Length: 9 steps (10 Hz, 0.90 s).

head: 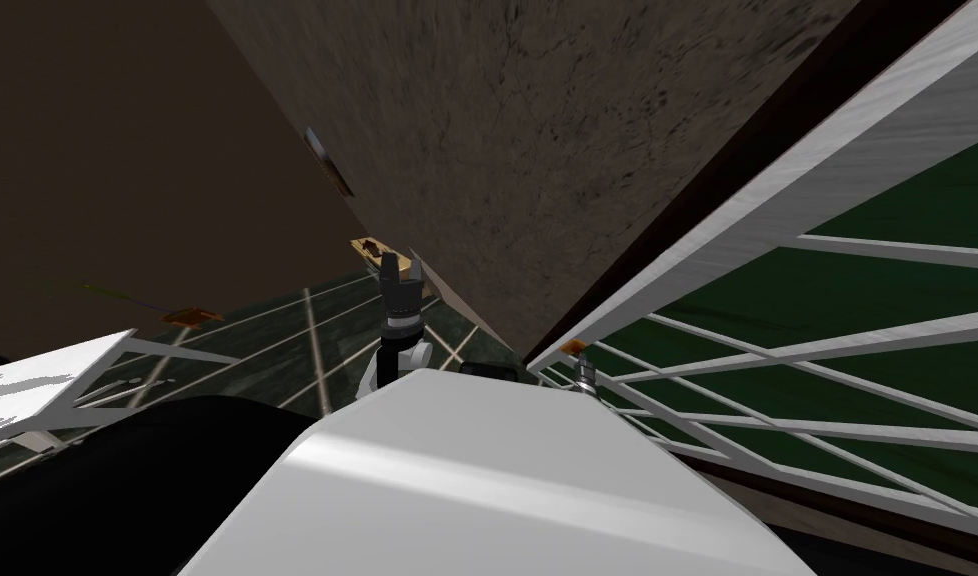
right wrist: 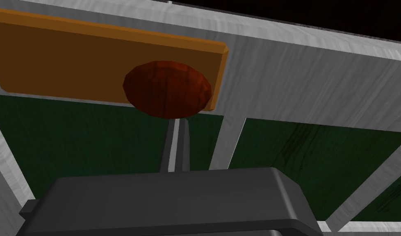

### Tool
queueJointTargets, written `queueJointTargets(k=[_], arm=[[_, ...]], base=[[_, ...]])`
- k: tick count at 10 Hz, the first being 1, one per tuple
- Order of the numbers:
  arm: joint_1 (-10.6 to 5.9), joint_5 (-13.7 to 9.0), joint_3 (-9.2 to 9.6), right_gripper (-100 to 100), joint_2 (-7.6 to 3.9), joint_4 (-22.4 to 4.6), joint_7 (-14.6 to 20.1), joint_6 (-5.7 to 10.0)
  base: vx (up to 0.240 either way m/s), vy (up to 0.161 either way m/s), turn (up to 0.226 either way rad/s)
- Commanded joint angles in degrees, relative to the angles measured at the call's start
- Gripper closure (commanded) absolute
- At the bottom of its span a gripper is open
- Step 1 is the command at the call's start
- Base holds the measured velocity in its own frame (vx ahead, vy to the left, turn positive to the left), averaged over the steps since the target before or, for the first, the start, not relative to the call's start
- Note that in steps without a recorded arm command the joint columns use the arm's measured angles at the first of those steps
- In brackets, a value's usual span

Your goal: Pull the door open

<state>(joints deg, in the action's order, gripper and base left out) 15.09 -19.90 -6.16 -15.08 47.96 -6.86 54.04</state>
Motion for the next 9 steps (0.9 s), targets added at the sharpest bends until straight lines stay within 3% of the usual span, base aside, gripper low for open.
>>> queueJointTargets(k=[1, 3, 9], arm=[[-0.10, 0.64, -0.24, -100, -0.10, -0.32, -2.18, 0.17], [-0.16, 0.99, -0.38, -100, -0.16, -0.50, -3.37, 0.26], [-0.62, 3.84, -1.46, -100, -0.63, -1.94, -12.57, 1.01]], base=[[-0.023, 0.011, -0.016], [0.002, 0.020, -0.033], [-0.003, 0.027, -0.041]])
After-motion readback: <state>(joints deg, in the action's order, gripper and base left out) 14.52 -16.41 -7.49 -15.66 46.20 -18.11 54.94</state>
